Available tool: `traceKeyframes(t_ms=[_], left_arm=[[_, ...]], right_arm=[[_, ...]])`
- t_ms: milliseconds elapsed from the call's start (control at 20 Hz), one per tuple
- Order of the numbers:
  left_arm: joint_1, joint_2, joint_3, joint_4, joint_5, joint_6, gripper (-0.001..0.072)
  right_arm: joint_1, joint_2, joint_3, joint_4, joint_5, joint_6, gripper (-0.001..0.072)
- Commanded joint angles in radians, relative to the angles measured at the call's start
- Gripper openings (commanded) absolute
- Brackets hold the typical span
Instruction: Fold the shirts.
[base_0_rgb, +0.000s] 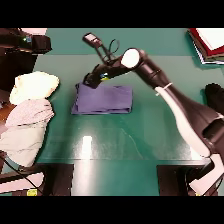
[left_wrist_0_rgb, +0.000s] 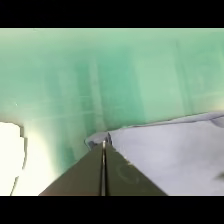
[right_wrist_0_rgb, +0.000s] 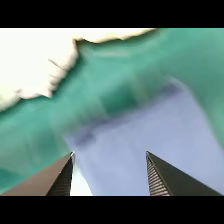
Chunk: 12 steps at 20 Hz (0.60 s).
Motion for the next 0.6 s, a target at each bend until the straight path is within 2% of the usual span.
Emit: traceKeyframes(t_ms=[0,150,200,250,400,550], left_arm=[[0.016,0.016,-0.011,-0.015,-0.026,0.003,0.0027],[0.016,0.016,-0.037,-0.018,-0.029,0.003,0.0027],[0.016,0.016,-0.045,-0.019,-0.028,0.003,0.0028],[0.016,0.015,-0.051,-0.024,-0.027,0.003,0.0028],[0.016,0.013,-0.058,-0.059,-0.02,0.004,0.0028],[0.016,0.013,-0.058,-0.074,-0.009,0.004,0.0027]], right_arm=[[-0.122,0.121,-0.139,-0.151,0.159,0.08,0.05],[-0.296,0.231,-0.367,-0.132,0.19,0.171,0.0504],[-0.355,0.259,-0.45,-0.107,0.171,0.182,0.058],[-0.408,0.277,-0.522,-0.065,0.148,0.182,0.072],[-0.52,0.28,-0.696,0.109,0.077,0.168,0.072],[-0.529,0.211,-0.772,0.286,0.05,0.095,0.0719]])
